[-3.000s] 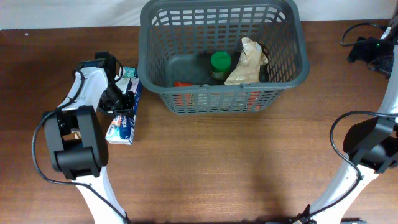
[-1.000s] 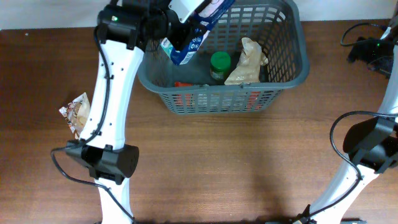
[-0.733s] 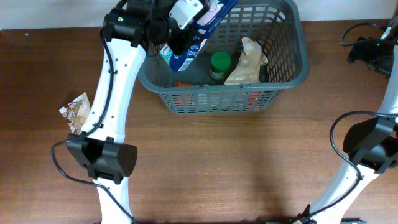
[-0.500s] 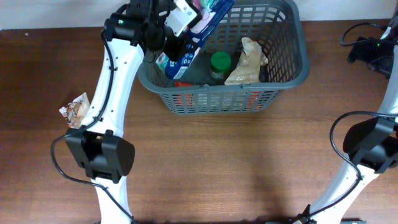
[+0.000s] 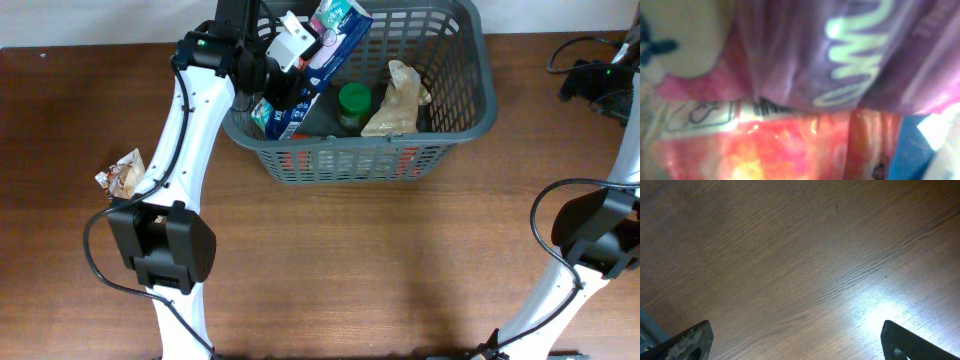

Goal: Pack container
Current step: 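Lift the tissue box with the left gripper and lower it into the basket, then open the left gripper and withdraw it to the left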

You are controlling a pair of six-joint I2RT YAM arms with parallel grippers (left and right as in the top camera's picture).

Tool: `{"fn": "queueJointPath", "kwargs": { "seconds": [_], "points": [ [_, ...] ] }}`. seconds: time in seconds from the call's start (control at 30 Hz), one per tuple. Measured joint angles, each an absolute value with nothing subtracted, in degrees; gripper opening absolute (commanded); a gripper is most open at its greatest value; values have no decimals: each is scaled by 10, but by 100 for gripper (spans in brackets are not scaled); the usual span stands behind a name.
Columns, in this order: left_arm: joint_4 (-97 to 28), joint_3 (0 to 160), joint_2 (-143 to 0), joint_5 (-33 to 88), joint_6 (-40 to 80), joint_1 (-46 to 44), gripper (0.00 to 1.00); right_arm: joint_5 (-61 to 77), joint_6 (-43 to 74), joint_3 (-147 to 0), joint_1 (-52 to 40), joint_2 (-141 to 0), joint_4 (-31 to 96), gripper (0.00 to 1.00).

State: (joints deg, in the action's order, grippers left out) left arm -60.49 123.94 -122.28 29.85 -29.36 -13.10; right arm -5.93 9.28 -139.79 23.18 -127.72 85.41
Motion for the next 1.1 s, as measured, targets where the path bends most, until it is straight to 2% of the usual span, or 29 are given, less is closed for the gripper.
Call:
{"fn": "queueJointPath", "kwargs": {
  "seconds": [0.03,0.1,0.17,0.57,0.9,0.97,1.1],
  "points": [
    [-605,1239,-1223,298,-294,-131,52,-59,93,-1398,232,-1277,854,99],
    [-602,1239,-1223,300,-295,-131,71,-59,93,-1398,232,-1277,854,99],
    [-599,1239,-1223,302,-295,-131,80,-59,93,-1398,232,-1277,854,99],
    [-592,1239,-1223,306,-291,-113,87,-59,93,-1398,232,-1277,854,99],
    [-615,1248,-1204,350,-198,-58,87,-59,93,-1398,232,-1277,854,99],
    [-613,1248,-1182,358,-192,-34,96,-59,93,-1398,232,-1277,854,99],
    [-593,1250,-1102,376,-182,9,97,-59,93,-1398,232,-1277,854,99]
  ]
}}
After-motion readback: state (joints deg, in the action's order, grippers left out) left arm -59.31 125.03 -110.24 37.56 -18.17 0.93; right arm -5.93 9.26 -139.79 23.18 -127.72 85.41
